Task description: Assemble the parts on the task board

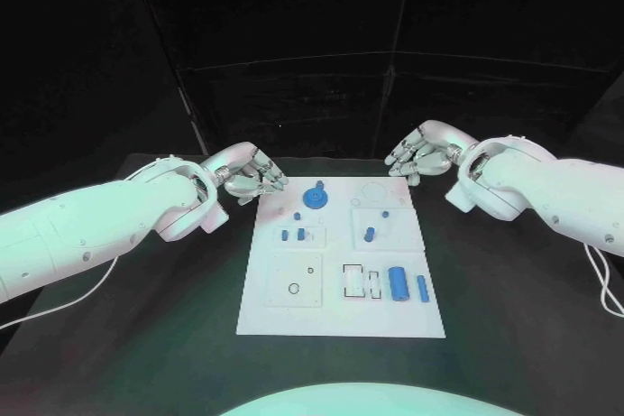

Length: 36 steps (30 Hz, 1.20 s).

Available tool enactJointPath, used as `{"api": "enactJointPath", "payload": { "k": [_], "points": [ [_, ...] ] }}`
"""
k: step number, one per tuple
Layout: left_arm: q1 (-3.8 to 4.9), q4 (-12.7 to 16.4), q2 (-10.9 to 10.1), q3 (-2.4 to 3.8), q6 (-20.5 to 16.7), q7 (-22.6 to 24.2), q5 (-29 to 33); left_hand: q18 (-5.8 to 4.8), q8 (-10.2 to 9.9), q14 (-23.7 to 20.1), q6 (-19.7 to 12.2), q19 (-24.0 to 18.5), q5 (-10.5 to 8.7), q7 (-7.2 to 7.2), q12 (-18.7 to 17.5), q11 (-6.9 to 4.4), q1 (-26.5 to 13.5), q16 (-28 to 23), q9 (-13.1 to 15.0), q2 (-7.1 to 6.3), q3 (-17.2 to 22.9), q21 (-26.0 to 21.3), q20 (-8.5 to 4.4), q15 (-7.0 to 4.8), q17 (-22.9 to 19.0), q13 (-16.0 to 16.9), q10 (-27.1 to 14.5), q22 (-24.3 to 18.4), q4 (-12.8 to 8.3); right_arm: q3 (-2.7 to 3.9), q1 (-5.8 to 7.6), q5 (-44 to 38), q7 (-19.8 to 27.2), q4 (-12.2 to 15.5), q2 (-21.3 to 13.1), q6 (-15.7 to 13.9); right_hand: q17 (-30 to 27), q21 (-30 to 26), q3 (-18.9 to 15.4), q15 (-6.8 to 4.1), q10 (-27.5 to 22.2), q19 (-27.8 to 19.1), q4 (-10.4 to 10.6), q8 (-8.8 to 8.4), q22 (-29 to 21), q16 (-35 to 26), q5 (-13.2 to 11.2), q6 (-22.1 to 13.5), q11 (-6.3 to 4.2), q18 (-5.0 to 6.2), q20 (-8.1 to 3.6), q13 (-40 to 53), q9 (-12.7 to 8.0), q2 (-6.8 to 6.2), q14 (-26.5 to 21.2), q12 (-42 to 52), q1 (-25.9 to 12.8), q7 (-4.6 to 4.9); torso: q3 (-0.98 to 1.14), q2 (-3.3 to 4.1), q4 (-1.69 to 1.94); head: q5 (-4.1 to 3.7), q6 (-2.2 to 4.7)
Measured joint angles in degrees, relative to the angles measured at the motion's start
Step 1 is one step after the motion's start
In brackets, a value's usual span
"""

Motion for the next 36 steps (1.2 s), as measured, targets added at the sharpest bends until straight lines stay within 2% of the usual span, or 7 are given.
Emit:
{"api": "enactJointPath", "payload": {
  "k": [3, 5, 7, 13, 20, 23, 36],
  "points": [
    [-0.12, 1.92, -0.88, -0.07, 0.01, 3.92, 9.63, 0.60, 0.00, -1.96, 0.00, -2.19, 0.00, 0.00, 0.27, 0.00, 0.00, -2.41, 0.00, 0.00, 0.06, -4.24, -0.05, 0.08, -4.36, 0.00, 0.00, -4.01, 0.06, -0.02, -1.48, -7.48, -2.56, 2.37, -0.94, 0.07, 3.40, 4.05, 1.69, 0.00, -0.01, -0.73, -0.07, -1.26, 2.92, 4.66, -0.52, 0.00, -0.01, 0.00, -0.04, -0.07, -0.17, -0.32, 0.00, -1.79, -1.76, 0.01, -0.02, 0.00, -0.10, -0.82, 0.18],
    [-0.29, 2.99, -1.11, -0.15, 0.12, 5.95, 15.01, 1.48, 0.00, -3.06, 0.00, -3.38, 0.00, 0.00, 0.28, 0.00, 0.28, -3.75, 0.00, 0.28, 0.25, -6.55, -0.04, 0.01, -6.81, 0.00, 0.00, -6.22, 0.05, -0.03, -2.37, -11.60, -3.91, 3.44, -1.36, 0.12, 9.27, 6.07, 2.41, 0.00, -2.12, -0.81, 0.09, -2.56, 4.32, 10.49, -1.73, -1.15, 0.56, 0.00, 0.04, -0.41, -0.33, -1.15, 0.00, -3.78, -2.57, 0.69, -0.02, 0.00, -0.13, -1.52, 0.32],
    [-0.45, 3.98, -1.17, -0.28, 0.29, 7.91, 20.55, 1.47, 0.00, -3.75, 0.00, -4.21, 0.00, 0.00, 0.28, 0.00, 0.31, -4.82, -0.04, 0.64, 0.55, -8.35, -0.05, 0.09, -8.62, 0.00, 0.00, -7.92, -0.11, -0.05, -3.25, -15.80, -5.20, 4.23, -1.60, 0.17, 17.20, 7.83, 2.90, 0.46, -3.43, -0.56, 0.07, -3.23, 5.50, 17.89, -3.05, -2.14, 0.89, 0.00, 0.29, -0.47, -0.32, -1.58, -0.04, -5.08, -3.37, 0.96, 0.01, 0.00, -0.12, -2.18, 0.54],
    [-0.70, 5.78, -1.24, -0.75, 0.79, 11.22, 31.08, 1.47, 0.00, -4.27, -0.01, -4.99, 0.00, 0.00, 0.28, 0.00, -0.03, -5.51, -0.09, 0.95, 0.49, -10.50, -0.02, 0.20, -10.14, -0.09, 0.00, -9.96, -0.06, -0.03, -5.19, -23.96, -7.25, 5.43, -1.66, 0.00, 35.86, 16.39, 5.55, 1.05, -4.12, -0.30, -0.16, -3.23, 13.50, 35.04, -3.40, -2.66, 1.60, 0.01, 1.78, -0.39, -0.21, -2.93, 0.00, -6.61, -4.81, 1.47, 0.07, -0.01, -0.05, -2.85, 0.92],
    [-0.80, 6.28, -1.21, -0.90, 1.34, 12.86, 36.77, 1.64, 0.00, -4.27, -0.45, -5.19, 0.00, 0.43, 0.28, 0.33, -0.37, -5.73, -0.24, 0.71, 0.13, -11.41, 0.18, 0.20, -10.37, -0.26, -0.37, -10.71, 0.31, -0.02, -5.95, -28.64, -8.36, 5.62, -0.96, -0.44, 41.52, 21.84, 7.09, 1.05, -4.32, 0.13, -0.16, -3.23, 19.35, 40.17, -3.40, -2.66, 1.81, 0.00, 2.20, -0.39, -0.16, -3.33, 0.00, -6.96, -5.21, 1.47, 0.08, 0.03, -0.10, -3.21, 0.86],
    [-0.83, 6.10, -1.17, -0.93, 1.58, 13.18, 37.86, 2.30, 0.00, -4.47, -0.67, -5.59, 0.00, 0.40, 0.28, 0.31, -0.37, -5.73, -0.29, 0.71, 0.13, -11.41, 0.18, 0.40, -10.49, -0.33, -0.75, -10.90, 0.30, 0.00, -6.18, -29.59, -8.63, 5.51, -0.54, -0.44, 42.10, 22.49, 7.56, 1.05, -4.32, 0.13, -0.15, -3.23, 20.08, 40.66, -3.40, -2.66, 1.81, 0.00, 2.20, -0.39, -0.16, -3.33, 0.00, -6.96, -5.21, 1.47, 0.05, 0.06, -0.10, -3.32, 0.82],
    [-0.85, 5.40, -1.30, -0.94, 2.18, 13.38, 40.32, 2.32, -0.30, -4.47, -1.26, -5.58, 0.00, 0.81, 0.28, 0.72, -0.62, -5.73, -0.35, 0.46, -0.02, -11.82, 0.18, 0.41, -10.52, -0.43, -1.16, -11.11, 0.46, -0.01, -6.57, -31.23, -9.22, 4.06, 0.90, 0.11, 43.87, 25.39, 10.87, 1.05, -4.31, 0.12, -0.25, -3.23, 22.97, 42.54, -1.53, -2.19, 1.80, 0.00, 2.20, -0.39, -0.05, -3.10, 0.00, -6.96, -5.44, 1.44, 0.01, 0.09, 0.00, -3.12, 0.63]
  ]
}}
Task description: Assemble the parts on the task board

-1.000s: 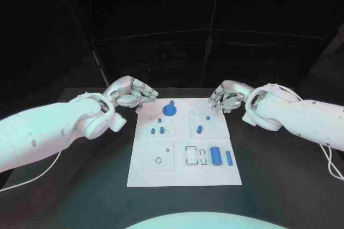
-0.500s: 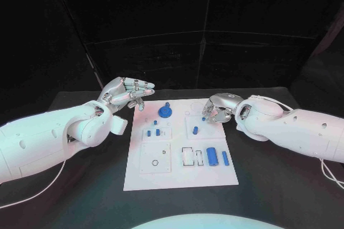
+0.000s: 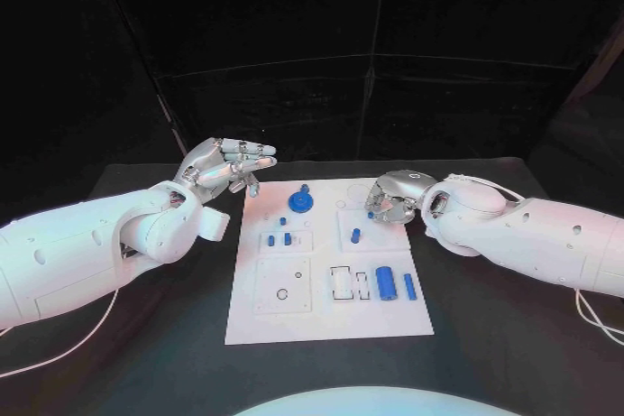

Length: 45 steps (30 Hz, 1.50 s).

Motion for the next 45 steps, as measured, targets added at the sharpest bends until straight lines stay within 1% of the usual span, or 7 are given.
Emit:
{"api": "enactJointPath", "payload": {
  "k": [6, 11, 13, 24, 36, 41, 45],
  "points": [
    [-0.01, -0.18, 0.01, 0.00, 0.25, 0.00, 0.44, 0.00, 0.00, 0.00, -0.13, 0.00, 0.00, 0.13, 0.00, -0.18, 0.00, 0.00, 0.00, 0.00, 0.00, 0.00, 0.00, 0.00, 0.54, -0.01, -0.23, 0.35, 0.00, 0.02, -0.36, -0.25, -0.10, -0.57, 0.60, 0.58, 0.41, 1.29, 2.02, 0.00, 0.64, 0.00, 0.22, 0.00, 1.29, 0.51, -0.31, 0.63, -0.19, -0.01, 0.00, -0.01, 0.00, 0.31, 0.00, 0.00, -0.31, 0.06, 0.01, -0.01, -0.01, 0.26, -0.16],
    [-0.01, -0.33, -0.01, 0.00, 0.36, 0.00, 0.60, -0.01, 0.00, 0.00, -0.20, 0.00, 0.00, 0.21, 0.00, 0.00, 0.00, 0.00, 0.01, 0.00, 0.00, 0.00, 0.00, 0.00, 0.65, -0.01, -0.41, 0.46, 0.00, 0.13, -0.36, -0.37, -0.14, -0.85, 0.89, 0.83, 0.80, 2.66, 4.33, 0.00, 1.60, 0.00, 0.38, 0.00, 2.75, 1.06, -0.66, 1.65, -0.49, -0.06, 0.00, -0.02, 0.07, 0.09, 0.00, 0.00, -0.58, -0.35, 0.04, -0.02, -0.04, 0.35, -0.22],
    [-0.01, -0.38, -0.01, 0.00, 0.40, -0.01, 0.65, -0.01, 0.00, 0.00, -0.41, 0.00, 0.00, 0.00, 0.00, 0.00, 0.00, 0.00, 0.01, 0.00, 0.00, 0.00, 0.00, 0.00, 0.65, -0.01, -0.41, 0.45, 0.00, 0.17, -0.36, -0.43, -0.20, -0.90, 1.01, 0.99, 1.00, 3.09, 5.10, 0.00, 1.88, 0.00, 0.42, 0.00, 3.26, 1.43, -0.67, 2.23, -0.61, -0.93, 0.00, 0.00, 0.08, 0.23, 0.00, 0.00, -0.82, -0.42, 0.04, -0.02, -0.05, 0.36, -0.29],
    [-0.01, -0.54, 0.04, 0.00, 0.56, -0.09, 0.79, -0.02, 0.00, 0.00, -0.41, 0.00, 0.00, 0.00, 0.00, 0.00, 0.00, 0.00, 0.01, 0.00, 0.00, 0.00, 0.00, 0.00, 0.64, -0.06, -0.41, 0.45, 0.00, 0.34, -0.44, -1.08, -0.84, -1.03, 1.41, 1.43, 1.20, 5.78, 7.85, 0.00, 3.96, 0.77, 0.10, 0.37, 6.63, 1.67, -1.47, 4.02, -1.26, -0.92, -0.29, 0.16, 0.24, 0.22, 0.00, 0.29, -0.82, -1.02, 0.04, -0.05, -0.10, 0.39, -0.49],
    [-0.01, -0.61, 0.09, 0.00, 0.69, -0.35, 0.85, -0.02, 0.00, 0.00, -0.72, 0.00, 0.00, 0.31, 0.00, 0.20, 0.00, 0.00, -0.04, 0.00, 0.00, 0.00, 0.00, 0.00, 0.64, -0.05, -0.61, 0.21, 0.00, 0.53, -0.74, -3.99, -2.51, -0.75, 2.07, 1.34, 1.29, 6.39, 8.78, 0.00, 4.23, 0.77, -0.45, 0.39, 7.31, 1.93, -2.66, 4.05, -1.12, -0.92, -0.29, 0.35, 0.31, 0.22, 0.00, 0.71, -0.81, -1.03, 0.03, -0.06, -0.10, 0.22, -0.78],
    [-0.01, -0.68, 0.08, 0.00, 0.75, -0.56, 0.86, -0.02, 0.00, 0.00, -0.72, 0.00, 0.00, 0.31, 0.00, 0.00, 0.00, 0.00, -0.04, 0.00, 0.00, 0.00, 0.00, 0.00, 0.52, -0.05, -0.81, 0.11, 0.00, 0.57, -0.82, -5.55, -3.44, -0.47, 2.22, 1.53, 1.28, 6.39, 8.78, -0.01, 4.33, 0.77, -0.46, 0.39, 7.36, 2.16, -2.98, 4.21, -1.22, -0.91, -0.29, 0.34, 0.32, -0.09, 0.00, 0.72, -1.13, -0.86, 0.01, -0.06, -0.09, 0.15, -0.88],
    [-0.01, -0.70, 0.09, 0.00, 0.85, -0.83, 0.87, -0.03, 0.00, 0.00, -0.72, 0.00, 0.00, 0.31, 0.00, 0.12, 0.00, 0.00, -0.04, 0.00, 0.00, 0.00, 0.00, 0.00, 0.46, -0.05, -0.94, 0.00, 0.00, 0.59, -0.87, -6.78, -4.19, -0.25, 2.34, 1.66, 1.28, 6.64, 9.01, -0.01, 4.84, 0.76, -0.22, 0.39, 7.52, 2.16, -2.98, 4.41, -1.32, -0.91, -0.29, 0.31, 0.32, -0.39, 0.00, 0.72, -1.42, -1.06, 0.01, -0.06, -0.08, 0.13, -1.02]
  ]
}}
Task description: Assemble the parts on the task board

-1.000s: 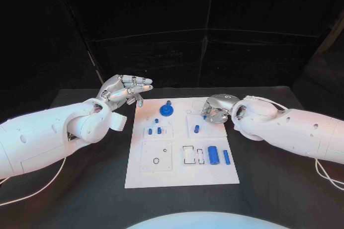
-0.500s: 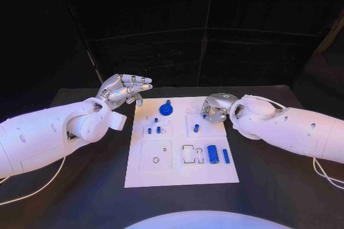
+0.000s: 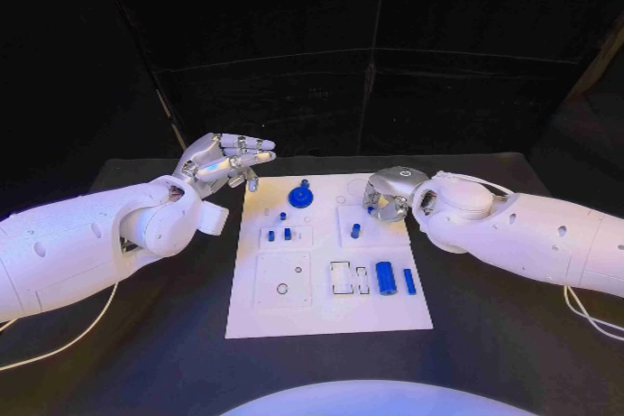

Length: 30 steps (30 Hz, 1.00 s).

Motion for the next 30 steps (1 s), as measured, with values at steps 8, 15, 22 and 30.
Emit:
{"api": "enactJointPath", "payload": {
  "k": [8, 15, 22, 30],
  "points": [
    [0.00, -0.02, 0.08, 0.00, 0.10, -0.51, 0.01, 0.00, 0.00, 0.00, 0.00, 0.00, 0.00, 0.00, 0.22, 0.08, 0.00, 0.00, 0.01, 0.00, 0.00, 0.00, 0.00, 0.00, -0.10, 0.00, -0.08, -0.10, 0.00, -0.03, -0.10, -1.66, -0.97, 0.26, 0.16, -0.13, 0.05, 0.24, 0.34, -0.43, 0.83, 0.00, 0.14, 0.00, 0.24, 0.00, -0.01, 1.14, -0.42, 0.00, 0.00, 0.03, 0.01, 0.00, 0.00, -0.01, 0.00, -0.38, 0.01, 0.00, 0.01, 0.06, -0.12],
    [0.01, -0.02, 0.10, 0.00, 0.15, -0.82, 0.03, -0.01, 0.00, 0.00, 0.00, 0.15, 0.00, 0.00, 0.22, 0.08, 0.23, 0.28, 0.01, 0.23, 0.16, 0.32, 0.15, 0.00, 0.49, 0.01, -0.08, 0.61, -0.16, -0.14, -0.31, -2.38, -1.32, 0.65, -0.06, -1.13, 0.13, 0.62, 0.65, -0.43, 1.53, 0.19, 0.32, -0.01, 0.59, 0.23, -0.06, 1.75, -0.71, 0.01, -0.21, 0.20, 0.15, -0.01, -0.01, -0.14, 0.00, -0.50, 0.03, 0.00, 0.01, 0.13, -0.12],
    [0.01, -0.02, 0.08, 0.00, 0.19, -1.05, 0.04, -0.02, 0.00, 0.00, 0.00, 0.21, 0.00, 0.00, 0.22, 0.08, 0.23, 0.44, 0.01, 0.23, 0.16, 0.47, 0.20, 0.00, 0.68, 0.01, -0.08, 0.89, -0.16, -0.35, -0.63, -2.66, -1.45, 1.49, -0.80, -2.56, 0.31, 0.63, 0.65, -0.63, 1.53, 0.19, 0.33, 0.17, 0.78, 0.31, -0.06, 1.94, -0.72, 0.01, -0.22, 0.42, 0.13, -0.01, -0.21, -0.17, 0.00, -0.72, 0.04, -0.03, 0.01, 0.11, -0.12],
    [0.01, -0.23, 0.07, 0.00, 0.19, -1.15, 0.05, -0.02, 0.00, 0.00, 0.00, 0.21, 0.00, 0.00, 0.22, 0.08, 0.23, 0.44, 0.02, 0.23, 0.16, 0.47, 0.21, 0.00, 0.81, 0.01, -0.08, 0.96, -0.16, -0.50, -0.85, -2.67, -1.46, 2.54, -1.69, -3.48, 0.39, 0.63, 0.65, -0.63, 1.54, 0.18, 0.32, 0.19, 0.90, 0.44, -0.34, 1.93, -0.73, 0.01, -0.22, 0.35, 0.18, -0.01, -0.21, -0.16, 0.00, -0.72, 0.04, -0.05, 0.01, 0.07, 0.06]
  ]
}}
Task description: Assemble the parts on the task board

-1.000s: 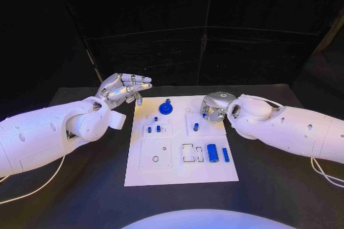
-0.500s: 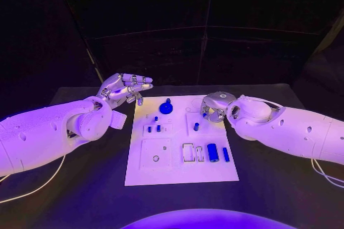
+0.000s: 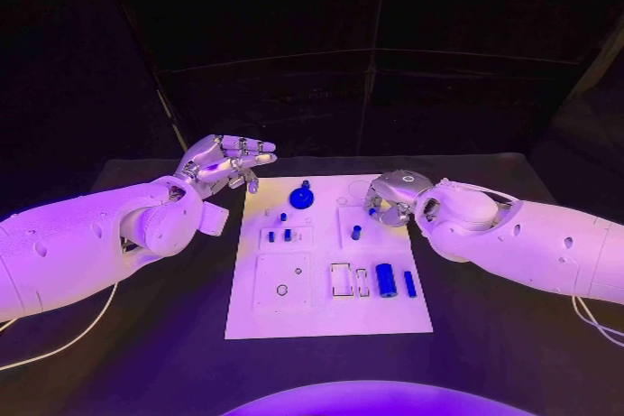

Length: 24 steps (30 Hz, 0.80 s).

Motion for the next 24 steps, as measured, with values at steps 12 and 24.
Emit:
{"api": "enactJointPath", "payload": {
  "k": [12, 24],
  "points": [
    [0.00, -0.46, -0.07, 0.00, 0.00, -0.02, 0.01, 0.00, 0.00, 0.22, -0.20, 0.00, 0.00, 0.20, 0.23, 0.00, 0.00, 0.00, 0.00, 0.00, 0.00, 0.00, 0.00, 0.22, 0.00, 0.01, 0.00, 0.00, 0.00, 0.08, 0.03, 0.53, 0.15, 3.02, -2.44, -1.24, 0.35, 0.23, 0.14, -0.21, 0.20, 0.00, 0.15, -0.05, 0.09, 0.22, -0.01, 0.41, -0.20, 0.00, 0.00, 0.00, 0.05, 0.00, 0.21, 0.01, 0.00, -0.06, -0.04, 0.02, 0.00, -0.01, 0.10],
    [0.00, -0.73, -0.07, 0.00, 0.05, -0.04, 0.02, 0.00, 0.00, 0.21, -0.20, 0.00, 0.00, 0.20, 0.23, 0.21, 0.00, 0.00, 0.01, 0.00, 0.00, 0.00, 0.00, 0.21, -0.01, -0.04, -0.21, -0.01, 0.00, 1.24, 0.17, 1.21, 0.13, 7.16, -5.39, -2.62, 0.61, 0.23, 0.15, -0.21, 0.20, 0.20, 0.16, 0.09, 0.25, 0.22, -0.01, 0.39, -0.20, 0.00, -0.21, 0.00, 0.02, 0.00, 0.21, 0.01, 0.00, -0.04, -0.04, 0.02, 0.06, -0.10, 0.11]
  ]
}}
